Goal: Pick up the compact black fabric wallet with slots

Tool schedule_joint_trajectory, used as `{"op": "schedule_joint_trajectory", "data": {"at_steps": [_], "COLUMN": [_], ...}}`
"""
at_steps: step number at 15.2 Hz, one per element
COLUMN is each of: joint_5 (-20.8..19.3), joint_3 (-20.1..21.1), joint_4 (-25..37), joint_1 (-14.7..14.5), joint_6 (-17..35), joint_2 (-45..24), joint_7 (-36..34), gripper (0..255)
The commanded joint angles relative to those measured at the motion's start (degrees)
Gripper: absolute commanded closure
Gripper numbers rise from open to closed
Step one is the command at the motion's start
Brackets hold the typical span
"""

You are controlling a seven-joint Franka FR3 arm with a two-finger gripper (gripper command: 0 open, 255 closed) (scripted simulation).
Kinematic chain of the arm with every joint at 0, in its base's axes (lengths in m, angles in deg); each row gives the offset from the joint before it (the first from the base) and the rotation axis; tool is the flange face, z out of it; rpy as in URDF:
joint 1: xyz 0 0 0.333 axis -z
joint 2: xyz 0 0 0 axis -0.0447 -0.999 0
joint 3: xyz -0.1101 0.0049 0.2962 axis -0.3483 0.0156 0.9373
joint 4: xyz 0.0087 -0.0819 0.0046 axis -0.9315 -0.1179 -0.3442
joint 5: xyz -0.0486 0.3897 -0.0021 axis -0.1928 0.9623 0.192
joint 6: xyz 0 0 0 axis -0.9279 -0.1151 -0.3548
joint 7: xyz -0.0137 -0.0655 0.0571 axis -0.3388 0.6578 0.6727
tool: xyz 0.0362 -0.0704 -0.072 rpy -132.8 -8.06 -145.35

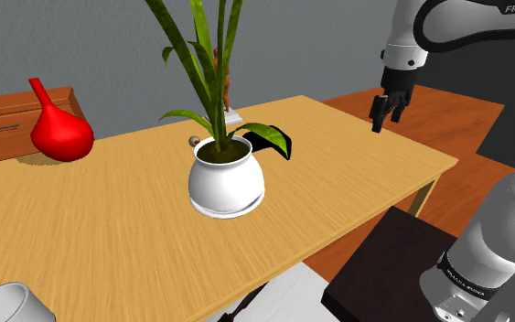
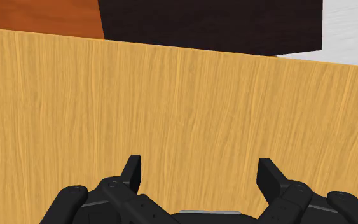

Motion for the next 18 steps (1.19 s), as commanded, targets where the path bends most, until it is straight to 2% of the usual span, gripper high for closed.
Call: {"op": "schedule_joint_trajectory", "data": {"at_steps": [1,10,18], "joint_5": [0.00,2.93,4.28], "joint_3": [0.00,2.41,3.94], "joint_4": [0.00,8.51,21.11], "joint_1": [0.00,-1.65,-2.65], "joint_6": [0.00,10.80,16.07], "joint_2": [0.00,-18.60,-35.68], "joint_7": [0.00,-5.45,-9.41], "gripper": [0,0,0]}}
